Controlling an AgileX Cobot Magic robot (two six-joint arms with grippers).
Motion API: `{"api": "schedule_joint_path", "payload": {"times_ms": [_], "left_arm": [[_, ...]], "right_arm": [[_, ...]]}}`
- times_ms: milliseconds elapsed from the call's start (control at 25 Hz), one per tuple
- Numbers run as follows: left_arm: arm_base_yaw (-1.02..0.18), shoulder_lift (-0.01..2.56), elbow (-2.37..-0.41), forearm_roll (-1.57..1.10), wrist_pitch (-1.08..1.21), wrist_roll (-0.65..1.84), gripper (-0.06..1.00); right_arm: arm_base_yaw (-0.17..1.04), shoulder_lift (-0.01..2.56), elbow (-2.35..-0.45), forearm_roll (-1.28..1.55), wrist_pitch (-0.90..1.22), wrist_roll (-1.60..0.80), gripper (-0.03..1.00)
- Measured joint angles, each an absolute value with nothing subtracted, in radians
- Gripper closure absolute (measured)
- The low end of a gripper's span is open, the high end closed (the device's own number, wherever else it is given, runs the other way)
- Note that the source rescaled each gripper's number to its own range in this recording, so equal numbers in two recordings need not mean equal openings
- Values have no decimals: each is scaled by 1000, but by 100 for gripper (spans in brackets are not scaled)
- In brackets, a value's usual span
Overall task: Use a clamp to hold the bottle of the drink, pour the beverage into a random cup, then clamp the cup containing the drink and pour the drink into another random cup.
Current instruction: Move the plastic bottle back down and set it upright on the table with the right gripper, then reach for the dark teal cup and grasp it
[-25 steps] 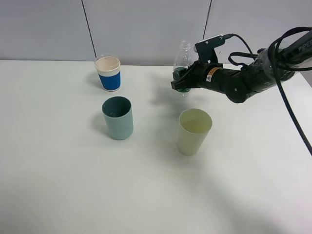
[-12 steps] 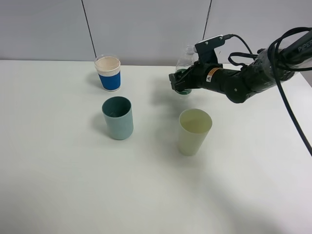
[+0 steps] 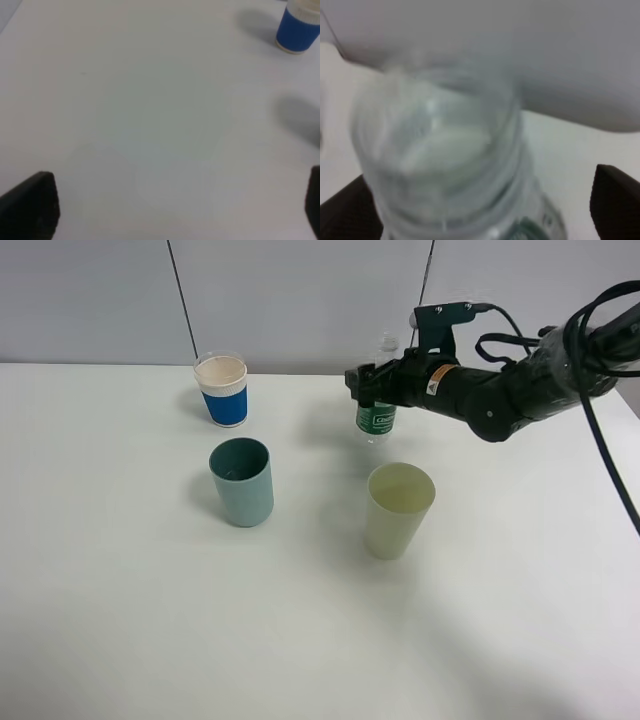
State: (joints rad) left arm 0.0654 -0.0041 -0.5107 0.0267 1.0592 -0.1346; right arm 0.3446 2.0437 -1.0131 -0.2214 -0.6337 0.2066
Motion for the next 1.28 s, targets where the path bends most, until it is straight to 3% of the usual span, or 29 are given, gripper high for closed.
{"api": "schedule_joint_path", "payload": {"times_ms": [240,520,840,1280], "left_arm": [[65,-4,-511,27,1059,-135,-6],[65,-4,-511,27,1059,-135,-6],[65,-4,-511,27,1059,-135,-6],[65,-4,-511,27,1059,-135,-6]], "right_arm": [[345,1924,-1013,-284,-604,270,38],[345,1772,-1013,-317,-388,213,38],[345,1579,-1013,-316,-160,123,19],[296,1259,-1012,-316,40,71,17]]}}
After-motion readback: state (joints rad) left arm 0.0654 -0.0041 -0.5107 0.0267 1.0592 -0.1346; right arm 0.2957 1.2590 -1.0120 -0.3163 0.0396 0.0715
